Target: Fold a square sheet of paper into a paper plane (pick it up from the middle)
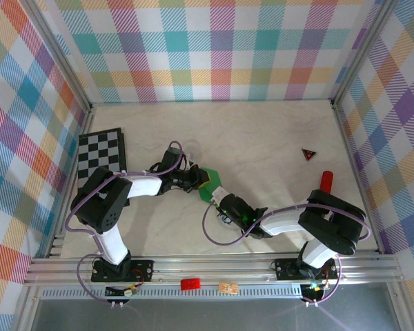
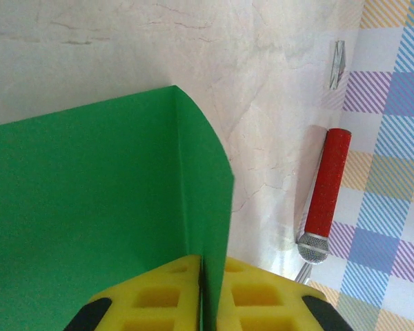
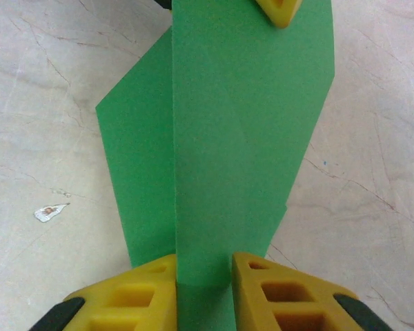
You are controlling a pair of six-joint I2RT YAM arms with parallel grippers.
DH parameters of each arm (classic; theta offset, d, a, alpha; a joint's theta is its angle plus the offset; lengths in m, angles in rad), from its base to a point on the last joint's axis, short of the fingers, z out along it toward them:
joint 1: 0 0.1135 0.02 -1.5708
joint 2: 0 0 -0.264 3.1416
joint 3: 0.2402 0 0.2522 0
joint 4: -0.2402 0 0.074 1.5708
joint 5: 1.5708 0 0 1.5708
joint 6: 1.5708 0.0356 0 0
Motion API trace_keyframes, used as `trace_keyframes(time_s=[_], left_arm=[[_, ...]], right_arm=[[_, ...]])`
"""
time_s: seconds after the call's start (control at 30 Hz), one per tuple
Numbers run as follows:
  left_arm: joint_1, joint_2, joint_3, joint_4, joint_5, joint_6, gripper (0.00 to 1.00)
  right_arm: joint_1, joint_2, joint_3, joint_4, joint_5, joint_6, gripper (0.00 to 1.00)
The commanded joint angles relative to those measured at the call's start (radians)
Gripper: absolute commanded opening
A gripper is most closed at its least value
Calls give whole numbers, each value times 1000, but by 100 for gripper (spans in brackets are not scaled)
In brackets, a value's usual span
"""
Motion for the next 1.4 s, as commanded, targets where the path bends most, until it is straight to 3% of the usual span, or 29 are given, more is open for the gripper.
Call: trace_keyframes(time_s=[0.0,0.53,1.37], left_arm=[[-10,-22,19,-24,-1,23,12],[-12,-24,26,-55,-18,38,12],[-15,-22,35,-70,-24,45,11]], right_arm=[[3,-9,-10,25,0,31,23],[-6,-16,-25,49,-25,67,14],[-12,-36,-28,56,-40,76,17]])
